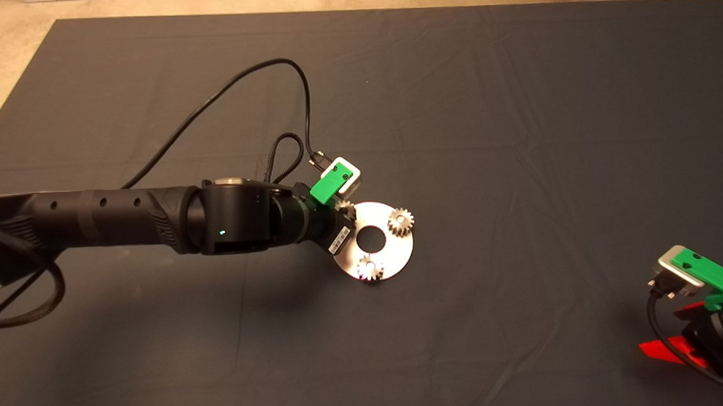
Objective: Install three planetary gears onto the carrier pins
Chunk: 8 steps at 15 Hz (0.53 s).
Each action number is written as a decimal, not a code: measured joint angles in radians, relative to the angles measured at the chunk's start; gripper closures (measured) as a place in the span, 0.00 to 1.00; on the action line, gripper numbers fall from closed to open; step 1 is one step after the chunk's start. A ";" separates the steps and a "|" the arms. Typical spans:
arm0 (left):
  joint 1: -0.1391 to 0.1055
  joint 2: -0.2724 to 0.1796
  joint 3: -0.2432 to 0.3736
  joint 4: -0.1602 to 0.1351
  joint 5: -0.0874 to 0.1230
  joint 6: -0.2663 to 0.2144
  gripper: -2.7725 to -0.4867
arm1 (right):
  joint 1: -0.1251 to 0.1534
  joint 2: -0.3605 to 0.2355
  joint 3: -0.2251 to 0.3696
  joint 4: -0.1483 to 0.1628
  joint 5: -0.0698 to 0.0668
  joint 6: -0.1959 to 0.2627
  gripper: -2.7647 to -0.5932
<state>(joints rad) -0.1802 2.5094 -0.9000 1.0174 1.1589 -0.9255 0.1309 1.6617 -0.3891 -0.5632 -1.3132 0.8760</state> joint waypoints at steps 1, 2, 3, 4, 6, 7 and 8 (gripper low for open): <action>0.000 0.000 0.000 0.000 0.001 0.000 0.82 | 0.000 0.000 0.000 0.000 0.000 0.000 0.33; 0.000 0.000 0.000 0.000 0.001 0.000 0.79 | 0.000 0.000 0.000 0.000 0.000 0.000 0.33; 0.000 0.000 0.000 0.000 0.002 0.000 0.78 | 0.000 0.000 0.000 0.000 0.000 0.000 0.33; 0.000 -0.002 0.000 0.000 0.002 0.000 0.75 | 0.000 0.000 0.000 0.000 0.000 0.000 0.33; 0.000 -0.006 0.000 0.000 0.005 0.000 0.72 | 0.000 0.000 0.000 0.000 0.000 0.000 0.33; 0.000 -0.006 0.000 0.001 0.005 0.000 0.69 | 0.000 0.000 0.000 0.000 0.000 0.000 0.33; 0.000 -0.008 0.000 0.001 0.006 0.000 0.66 | 0.000 0.000 0.000 0.000 0.000 0.000 0.33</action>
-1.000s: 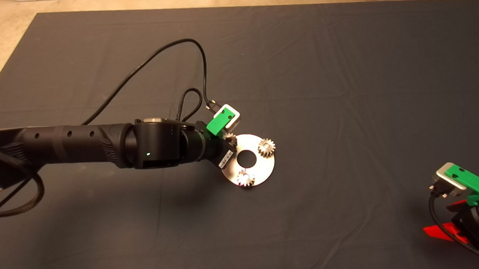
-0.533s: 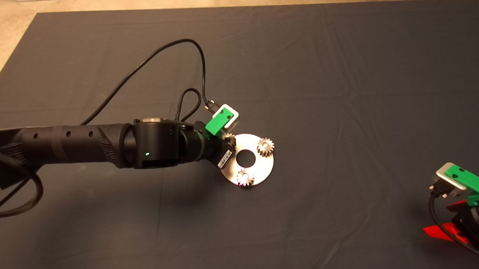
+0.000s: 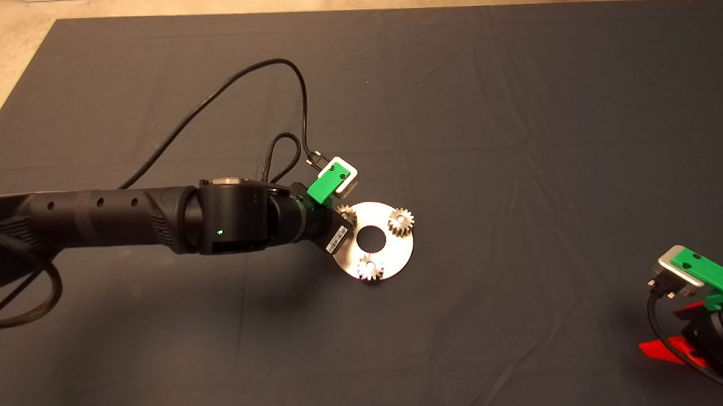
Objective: Install three planetary gears onto the carrier pins
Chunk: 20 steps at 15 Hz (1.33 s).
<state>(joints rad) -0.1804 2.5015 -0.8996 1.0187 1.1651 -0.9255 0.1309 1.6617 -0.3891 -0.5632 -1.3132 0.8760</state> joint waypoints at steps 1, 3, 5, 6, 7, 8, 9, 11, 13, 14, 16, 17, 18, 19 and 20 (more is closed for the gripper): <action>0.000 0.000 0.000 0.000 0.003 0.000 0.65 | 0.000 0.000 0.000 0.000 0.000 0.000 0.33; 0.000 0.000 0.000 0.001 0.006 0.000 0.61 | 0.000 0.000 0.000 0.000 0.000 0.000 0.33; 0.000 -0.003 0.000 0.001 0.008 0.000 0.52 | 0.000 0.000 0.000 0.000 0.000 0.000 0.33; 0.000 -0.010 0.000 0.000 0.011 0.000 0.51 | 0.000 0.000 0.000 0.000 0.000 0.000 0.33; 0.000 -0.020 0.011 0.000 0.013 0.000 0.51 | 0.000 0.000 0.000 0.000 0.001 0.000 0.33; 0.000 -0.040 0.036 0.000 0.014 -0.001 0.51 | 0.000 0.001 0.000 0.003 0.000 0.000 0.33; 0.000 -0.063 0.074 -0.010 0.018 -0.003 0.51 | 0.000 0.002 0.000 0.003 0.000 0.000 0.33; 0.000 -0.089 0.125 -0.069 0.021 -0.022 0.51 | 0.000 0.009 0.000 0.010 0.007 0.000 0.33; 0.000 -0.103 0.165 -0.090 0.021 -0.084 0.51 | 0.000 0.028 0.000 0.011 0.011 0.000 0.33; 0.000 -0.110 0.176 -0.096 0.021 -0.096 0.51 | 0.000 0.046 -0.001 0.012 0.010 0.000 0.33; 0.000 -0.131 0.187 -0.126 0.021 -0.109 0.47 | 0.000 0.079 -0.005 0.013 0.011 0.001 0.33; 0.000 -0.140 0.187 -0.145 0.029 -0.110 0.46 | 0.003 0.101 -0.005 0.013 0.015 0.001 0.33; 0.000 -0.144 0.187 -0.160 0.054 -0.110 0.46 | 0.005 0.118 -0.006 0.013 0.030 0.004 0.33; 0.000 -0.144 0.187 -0.165 0.091 -0.110 0.46 | 0.005 0.129 -0.007 0.013 0.047 0.004 0.33; 0.000 -0.144 0.187 -0.170 0.130 -0.110 0.46 | 0.006 0.140 -0.008 0.014 0.070 0.005 0.33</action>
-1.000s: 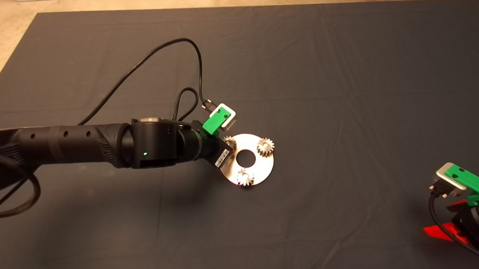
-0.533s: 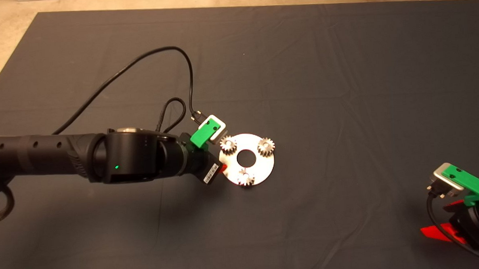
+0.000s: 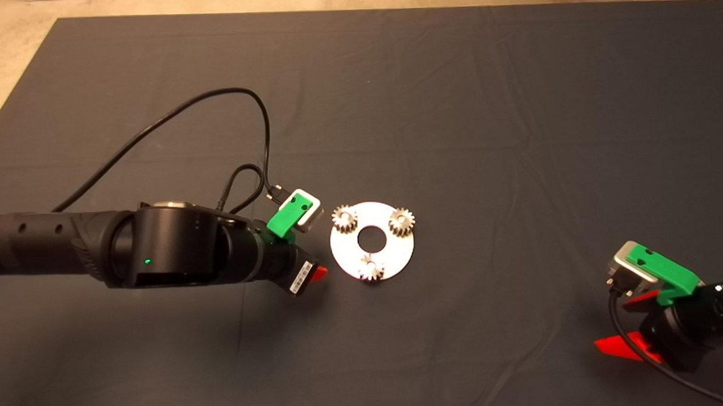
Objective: Install three planetary gears onto the carrier pins
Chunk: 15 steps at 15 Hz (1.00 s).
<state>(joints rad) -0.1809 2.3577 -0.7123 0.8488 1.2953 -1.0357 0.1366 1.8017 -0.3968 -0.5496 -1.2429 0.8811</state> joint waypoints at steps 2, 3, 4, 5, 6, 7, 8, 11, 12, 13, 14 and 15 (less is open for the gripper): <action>-0.001 0.001 0.003 -0.024 0.079 -0.002 0.46 | 0.006 0.023 -0.001 0.000 0.039 0.008 0.33; 0.000 0.000 0.011 -0.055 0.114 -0.009 0.46 | 0.009 0.042 -0.002 0.000 0.059 0.010 0.33; 0.000 -0.001 0.028 -0.092 0.137 -0.023 0.46 | 0.012 0.069 -0.002 0.000 0.067 0.015 0.33; 0.000 -0.003 0.059 -0.113 0.158 -0.040 0.46 | 0.013 0.112 -0.003 0.000 0.072 0.019 0.33; 0.000 -0.004 0.092 -0.126 0.193 -0.061 0.46 | 0.013 0.147 -0.003 0.000 0.075 0.034 0.33; 0.000 -0.006 0.121 -0.131 0.220 -0.093 0.46 | 0.017 0.166 -0.003 0.000 0.073 0.060 0.33; 0.000 -0.009 0.149 -0.134 0.224 -0.119 0.46 | 0.030 0.178 -0.003 0.001 0.068 0.098 0.33; -0.008 -0.010 0.210 -0.150 0.226 -0.184 0.39 | 0.061 0.179 -0.003 0.001 -0.007 0.124 0.33; -0.021 -0.010 0.223 -0.151 0.227 -0.204 0.39 | 0.065 0.179 -0.003 0.001 -0.026 0.140 0.33; -0.031 -0.009 0.232 -0.153 0.227 -0.219 0.39 | 0.068 0.179 -0.003 0.001 -0.030 0.163 0.33; -0.037 -0.009 0.240 -0.155 0.228 -0.233 0.39 | 0.069 0.180 -0.003 0.001 -0.030 0.185 0.33; -0.040 -0.009 0.244 -0.160 0.228 -0.247 0.39 | 0.069 0.191 -0.003 0.001 -0.030 0.195 0.33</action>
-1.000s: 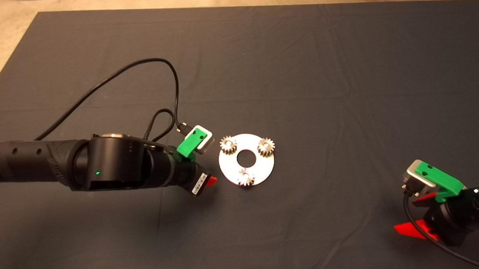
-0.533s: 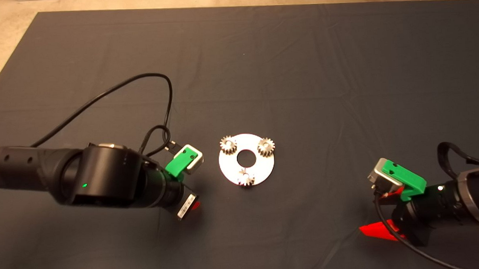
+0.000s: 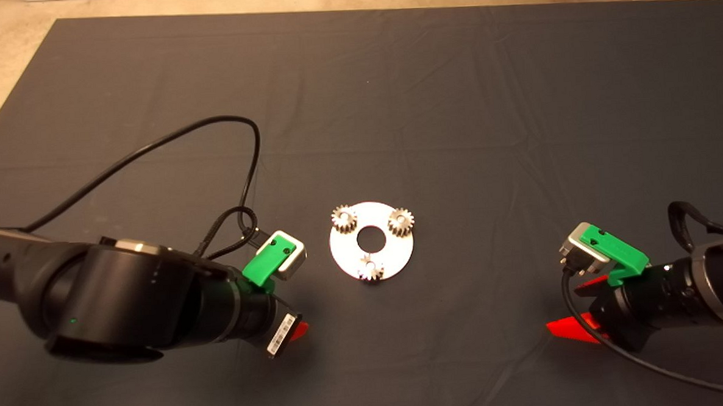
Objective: Install three planetary gears onto the carrier pins
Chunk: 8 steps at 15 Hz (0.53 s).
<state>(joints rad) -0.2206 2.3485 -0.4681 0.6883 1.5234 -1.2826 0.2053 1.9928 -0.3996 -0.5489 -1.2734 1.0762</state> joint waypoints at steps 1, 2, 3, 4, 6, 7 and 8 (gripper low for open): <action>0.000 0.000 0.004 -0.003 0.000 -0.018 0.39 | 0.000 0.019 0.000 0.000 0.001 0.012 0.33; -0.003 0.000 0.008 -0.007 0.000 -0.030 0.39 | 0.000 0.040 0.000 -0.001 0.002 0.035 0.33; -0.007 0.000 0.011 -0.008 0.000 -0.041 0.39 | 0.000 0.066 0.000 -0.005 0.002 0.060 0.33; -0.010 0.000 0.015 -0.008 0.000 -0.056 0.39 | 0.000 0.097 0.000 -0.016 0.001 0.078 0.33; -0.016 0.003 0.036 -0.008 0.002 -0.091 0.39 | -0.003 0.169 0.000 -0.060 -0.014 0.112 0.33; -0.019 0.003 0.053 -0.008 0.001 -0.104 0.39 | -0.003 0.199 0.000 -0.082 -0.045 0.128 0.33; -0.019 0.003 0.066 -0.009 0.002 -0.123 0.39 | -0.003 0.209 0.000 -0.093 -0.084 0.142 0.33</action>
<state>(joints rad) -0.2394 2.3511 -0.4018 0.6792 1.5253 -1.4055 0.2023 2.2015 -0.3992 -0.6421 -1.3576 1.2185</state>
